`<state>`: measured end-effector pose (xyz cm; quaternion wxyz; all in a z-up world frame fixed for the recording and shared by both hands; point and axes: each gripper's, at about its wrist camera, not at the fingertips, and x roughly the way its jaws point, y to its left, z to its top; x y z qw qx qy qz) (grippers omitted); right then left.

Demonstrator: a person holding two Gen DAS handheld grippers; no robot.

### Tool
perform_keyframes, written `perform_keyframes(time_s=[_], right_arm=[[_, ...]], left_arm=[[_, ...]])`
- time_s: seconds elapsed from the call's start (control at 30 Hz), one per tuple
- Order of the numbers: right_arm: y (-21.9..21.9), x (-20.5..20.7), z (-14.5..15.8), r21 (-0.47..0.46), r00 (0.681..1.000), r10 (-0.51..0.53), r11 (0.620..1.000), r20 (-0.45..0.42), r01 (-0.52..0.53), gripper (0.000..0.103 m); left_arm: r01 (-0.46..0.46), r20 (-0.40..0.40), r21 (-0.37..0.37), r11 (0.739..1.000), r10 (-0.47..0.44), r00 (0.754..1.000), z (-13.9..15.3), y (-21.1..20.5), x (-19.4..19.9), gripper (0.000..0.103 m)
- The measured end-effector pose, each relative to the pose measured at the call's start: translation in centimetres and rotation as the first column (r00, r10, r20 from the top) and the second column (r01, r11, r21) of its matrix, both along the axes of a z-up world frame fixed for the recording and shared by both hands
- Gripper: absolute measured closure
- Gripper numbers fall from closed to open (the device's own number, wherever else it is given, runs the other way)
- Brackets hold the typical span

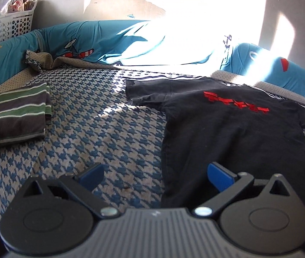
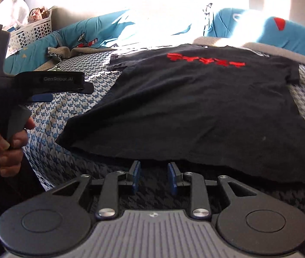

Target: Fold clothes

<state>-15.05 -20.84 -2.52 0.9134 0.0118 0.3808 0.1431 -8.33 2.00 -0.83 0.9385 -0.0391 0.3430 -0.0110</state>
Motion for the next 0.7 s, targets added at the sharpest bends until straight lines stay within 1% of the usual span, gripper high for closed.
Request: perform_keyframes(time_s=[0.03,0.1,0.13,0.2,0.23,0.37,0.43,0.53,0.7], right_arm=[[-0.3,-0.1,-0.2,0.001,1.000,-0.010,1.000,-0.006,0.010,0.076],[-1.2,-0.1,-0.4,0.034,1.000,-0.024,0.999,-0.019,0.025,0.076],[-1.6,-0.1,-0.5,0.063,0.999,-0.034,0.997,-0.027,0.036,0.075],[-2.4,0.0,-0.8,0.122,0.997,-0.058,0.990,-0.047,0.063,0.072],[-2.8,0.1,-1.0,0.150,0.995,-0.075,0.985,-0.060,0.084,0.069],[-4.2,0.8,-1.5,0.266,0.984,-0.141,0.950,-0.111,0.166,0.066],[-4.6,0.9,-1.5,0.269,0.975,-0.186,0.940,-0.119,0.212,0.066],[-5.0,0.7,-1.5,0.241,0.966,-0.228,0.938,-0.121,0.251,0.066],[-5.9,0.5,-0.8,0.209,0.959,-0.276,0.936,-0.067,0.284,0.066]], left_arm=[[0.012,-0.003,0.005,1.000,-0.012,1.000,-0.1,-0.5,0.0,0.000],[0.035,-0.009,0.015,0.999,-0.035,0.999,-0.3,-1.3,0.1,0.000],[0.043,-0.012,0.020,0.999,-0.042,0.999,-0.4,-1.7,0.1,0.000],[0.055,-0.019,0.027,0.998,-0.055,0.998,-0.5,-2.2,0.1,0.000],[0.060,-0.022,0.028,0.998,-0.060,0.998,-0.6,-2.5,0.1,0.000],[0.079,-0.030,0.031,0.996,-0.078,0.996,-0.8,-3.2,0.1,0.000],[0.089,-0.033,0.034,0.995,-0.088,0.996,-0.9,-3.5,0.1,0.000],[0.098,-0.037,0.036,0.995,-0.097,0.995,-1.0,-3.9,0.2,0.000],[0.118,-0.037,0.028,0.993,-0.117,0.992,-1.0,-4.5,0.2,0.000]])
